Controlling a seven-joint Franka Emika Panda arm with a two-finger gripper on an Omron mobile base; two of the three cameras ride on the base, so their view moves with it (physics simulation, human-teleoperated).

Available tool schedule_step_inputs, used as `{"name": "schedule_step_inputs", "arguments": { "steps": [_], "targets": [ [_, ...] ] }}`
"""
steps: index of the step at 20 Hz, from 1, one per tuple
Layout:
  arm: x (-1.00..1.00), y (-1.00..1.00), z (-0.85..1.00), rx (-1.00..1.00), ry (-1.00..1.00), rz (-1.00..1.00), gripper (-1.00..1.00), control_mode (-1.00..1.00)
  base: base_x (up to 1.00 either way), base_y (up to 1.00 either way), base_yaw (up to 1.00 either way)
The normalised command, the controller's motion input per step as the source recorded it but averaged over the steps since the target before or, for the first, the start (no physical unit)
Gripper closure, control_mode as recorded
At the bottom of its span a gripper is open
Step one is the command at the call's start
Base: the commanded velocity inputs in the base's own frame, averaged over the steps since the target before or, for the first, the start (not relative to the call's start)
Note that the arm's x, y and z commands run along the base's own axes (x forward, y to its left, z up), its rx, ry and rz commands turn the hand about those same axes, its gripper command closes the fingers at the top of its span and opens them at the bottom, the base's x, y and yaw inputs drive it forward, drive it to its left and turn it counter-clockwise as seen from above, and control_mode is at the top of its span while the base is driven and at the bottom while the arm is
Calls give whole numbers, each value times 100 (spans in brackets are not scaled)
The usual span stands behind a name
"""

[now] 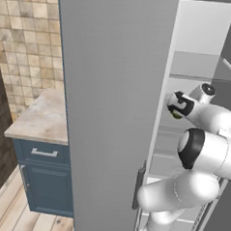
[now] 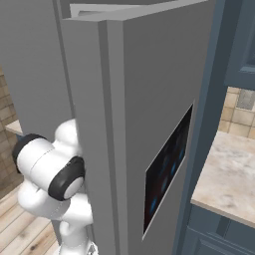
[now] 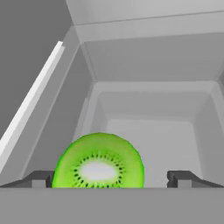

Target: Retrieve the apple and kiwi from the fridge and place them into the bowl on the dining table.

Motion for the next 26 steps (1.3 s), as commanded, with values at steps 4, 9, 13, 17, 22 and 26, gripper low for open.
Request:
{"name": "schedule_step_inputs", "arguments": {
  "steps": [4,9,13,17,22,26],
  "targets": [
    [33,-16,-22,4,0,0,-100,-100,0,0,0],
    [10,-4,-30,1,1,0,-100,-100,0,0,0],
    [0,0,-43,0,2,0,-100,-100,0,0,0],
    [0,0,-49,0,1,0,-100,-100,0,0,0],
    [-1,0,-63,0,6,0,-100,-100,0,0,0],
    [-25,0,-68,0,9,-1,-100,-100,0,0,0]
  ]
}}
